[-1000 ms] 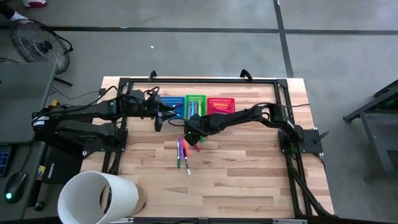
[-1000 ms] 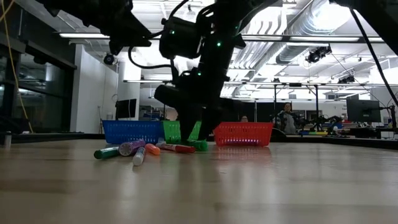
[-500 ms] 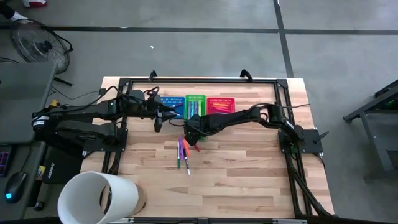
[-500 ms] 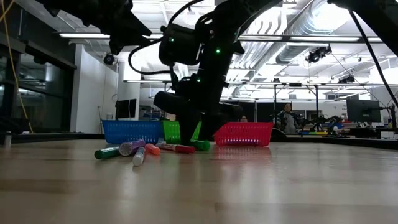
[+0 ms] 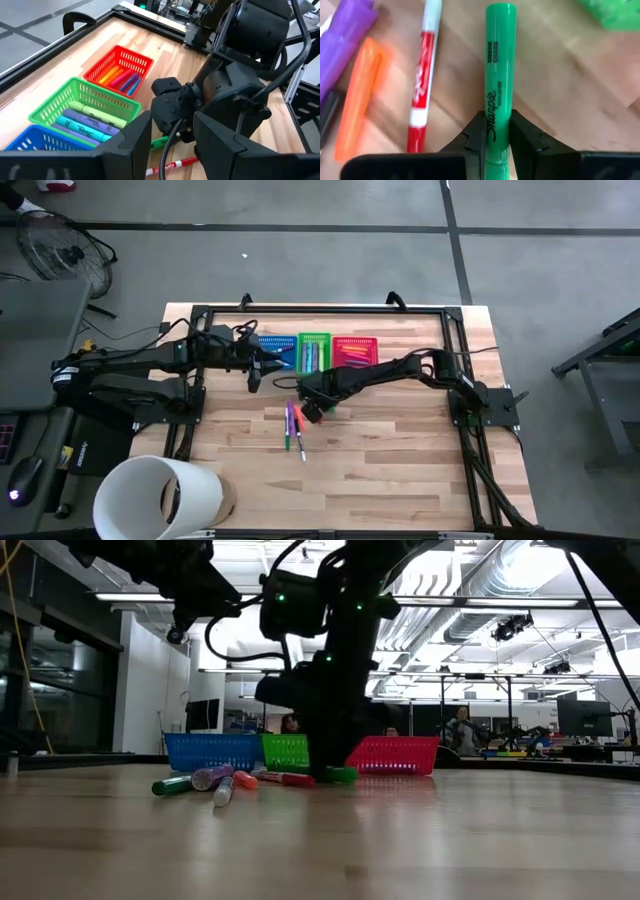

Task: Pick & Place Markers
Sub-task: Put the green highlighter into the green bin

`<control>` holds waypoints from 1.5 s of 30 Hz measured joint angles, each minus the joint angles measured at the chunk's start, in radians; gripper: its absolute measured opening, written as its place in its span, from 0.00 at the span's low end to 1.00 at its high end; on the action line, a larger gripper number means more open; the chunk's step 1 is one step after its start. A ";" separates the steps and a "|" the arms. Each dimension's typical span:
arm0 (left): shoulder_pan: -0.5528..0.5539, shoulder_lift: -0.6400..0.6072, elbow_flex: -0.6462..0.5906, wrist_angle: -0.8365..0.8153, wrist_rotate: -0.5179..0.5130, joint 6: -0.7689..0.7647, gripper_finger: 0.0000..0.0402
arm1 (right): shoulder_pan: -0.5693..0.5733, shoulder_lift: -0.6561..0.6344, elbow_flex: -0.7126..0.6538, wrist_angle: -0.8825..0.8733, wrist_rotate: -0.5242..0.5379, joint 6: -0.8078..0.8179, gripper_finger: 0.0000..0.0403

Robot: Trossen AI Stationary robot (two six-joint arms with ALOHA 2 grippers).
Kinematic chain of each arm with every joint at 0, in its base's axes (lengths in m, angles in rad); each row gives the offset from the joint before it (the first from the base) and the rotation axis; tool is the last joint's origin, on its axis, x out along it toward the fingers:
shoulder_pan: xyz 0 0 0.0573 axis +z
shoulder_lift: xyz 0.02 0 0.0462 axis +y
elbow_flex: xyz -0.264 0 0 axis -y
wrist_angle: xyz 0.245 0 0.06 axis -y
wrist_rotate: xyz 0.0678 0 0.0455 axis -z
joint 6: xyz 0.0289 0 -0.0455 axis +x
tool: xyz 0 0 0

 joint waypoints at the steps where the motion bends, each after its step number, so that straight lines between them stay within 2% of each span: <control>1: 0.000 0.000 0.000 0.000 0.000 0.000 0.36 | 0.000 -0.001 0.000 -0.005 -0.016 -0.001 0.13; 9: 0.000 0.000 0.000 -0.013 0.001 -0.004 0.36 | 0.005 -0.077 -0.013 -0.110 -0.136 -0.013 0.13; 22: 0.000 0.000 0.000 -0.014 0.001 -0.004 0.36 | 0.005 -0.276 -0.007 -0.154 -0.094 -0.013 0.13; 30: 0.000 0.000 0.000 -0.014 -0.001 0.003 0.36 | -0.027 -0.357 -0.006 -0.141 0.008 0.008 0.12; 45: 0.000 -0.109 0.001 -0.024 -0.035 0.092 0.36 | -0.167 -0.359 -0.006 0.052 0.202 0.054 0.12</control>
